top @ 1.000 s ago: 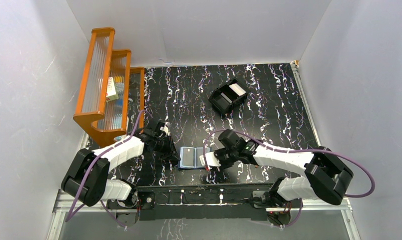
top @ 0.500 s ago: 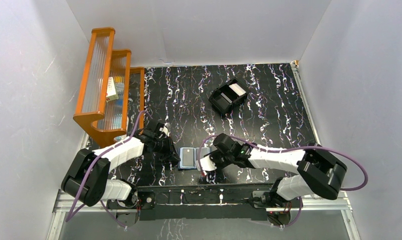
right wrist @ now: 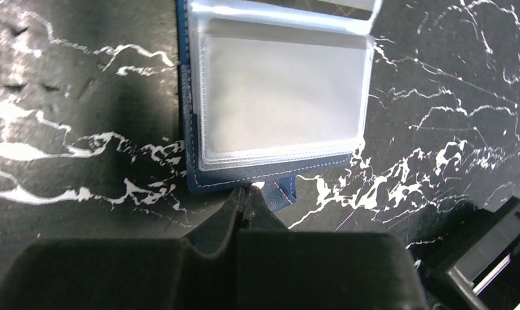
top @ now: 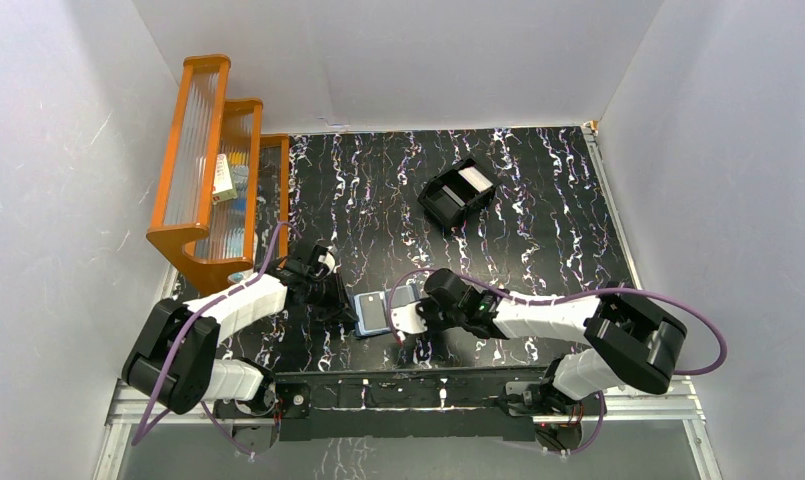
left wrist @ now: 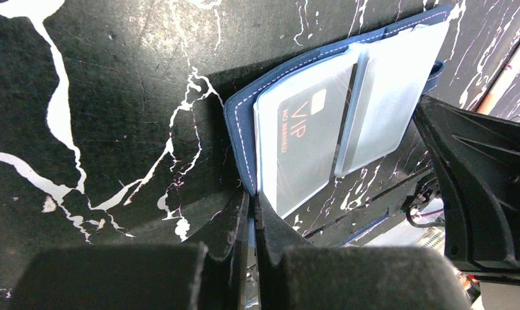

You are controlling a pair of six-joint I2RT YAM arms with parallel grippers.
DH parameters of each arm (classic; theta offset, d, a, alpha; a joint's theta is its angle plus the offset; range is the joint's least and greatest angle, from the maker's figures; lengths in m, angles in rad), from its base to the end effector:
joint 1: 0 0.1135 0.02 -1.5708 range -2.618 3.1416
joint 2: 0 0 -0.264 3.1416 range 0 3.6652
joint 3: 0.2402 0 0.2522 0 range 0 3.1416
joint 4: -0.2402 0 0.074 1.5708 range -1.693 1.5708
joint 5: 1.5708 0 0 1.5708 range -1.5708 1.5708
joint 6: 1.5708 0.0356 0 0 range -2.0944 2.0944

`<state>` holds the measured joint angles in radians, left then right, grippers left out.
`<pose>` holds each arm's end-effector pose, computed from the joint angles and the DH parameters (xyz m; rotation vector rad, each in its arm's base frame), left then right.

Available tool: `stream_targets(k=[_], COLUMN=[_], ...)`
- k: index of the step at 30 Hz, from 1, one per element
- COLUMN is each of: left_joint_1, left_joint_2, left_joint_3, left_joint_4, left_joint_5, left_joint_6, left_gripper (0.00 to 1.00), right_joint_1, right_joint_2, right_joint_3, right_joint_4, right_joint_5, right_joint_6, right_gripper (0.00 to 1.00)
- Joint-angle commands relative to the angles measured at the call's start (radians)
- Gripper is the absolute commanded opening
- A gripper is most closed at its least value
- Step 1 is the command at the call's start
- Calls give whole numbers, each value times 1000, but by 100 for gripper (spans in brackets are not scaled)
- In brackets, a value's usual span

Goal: Put the credit cards into the card holder
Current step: Close the card holder at the center of the board.

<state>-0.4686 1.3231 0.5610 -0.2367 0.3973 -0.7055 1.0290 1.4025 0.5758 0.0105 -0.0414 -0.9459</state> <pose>0.2005 -0.1169 0.1539 -0.1627 2.7398 -0.9055 0.1333 0.2243 0.1544 -2.0037 1.2989 0.0887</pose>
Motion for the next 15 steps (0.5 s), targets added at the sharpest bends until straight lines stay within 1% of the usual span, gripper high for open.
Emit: stream_targets(k=[1, 3, 6, 12, 15], left_joint_1=[-1, -1, -1, -1, -1], left_joint_2=[-36, -39, -41, -39, -39], left_joint_3=[15, 16, 16, 17, 19], left_joint_4=[-68, -70, -70, -71, -75], left_joint_5=[-3, -6, -6, -1, 0], left_joint_6=[10, 10, 10, 17, 18], left_gripper=[0, 0, 0, 0, 0], right_joint_1=[-7, -16, -34, -53, -67], right_joint_2=[-33, -56, -72, -76, -83], right_joint_3=[-44, -46, -33, -61, -60], right_joint_4=[169, 222, 245, 300, 297], right_joint_5=[79, 98, 103, 125, 130], right_joint_6=[142, 242, 340, 408, 439], right_gripper=[0, 0, 0, 0, 0])
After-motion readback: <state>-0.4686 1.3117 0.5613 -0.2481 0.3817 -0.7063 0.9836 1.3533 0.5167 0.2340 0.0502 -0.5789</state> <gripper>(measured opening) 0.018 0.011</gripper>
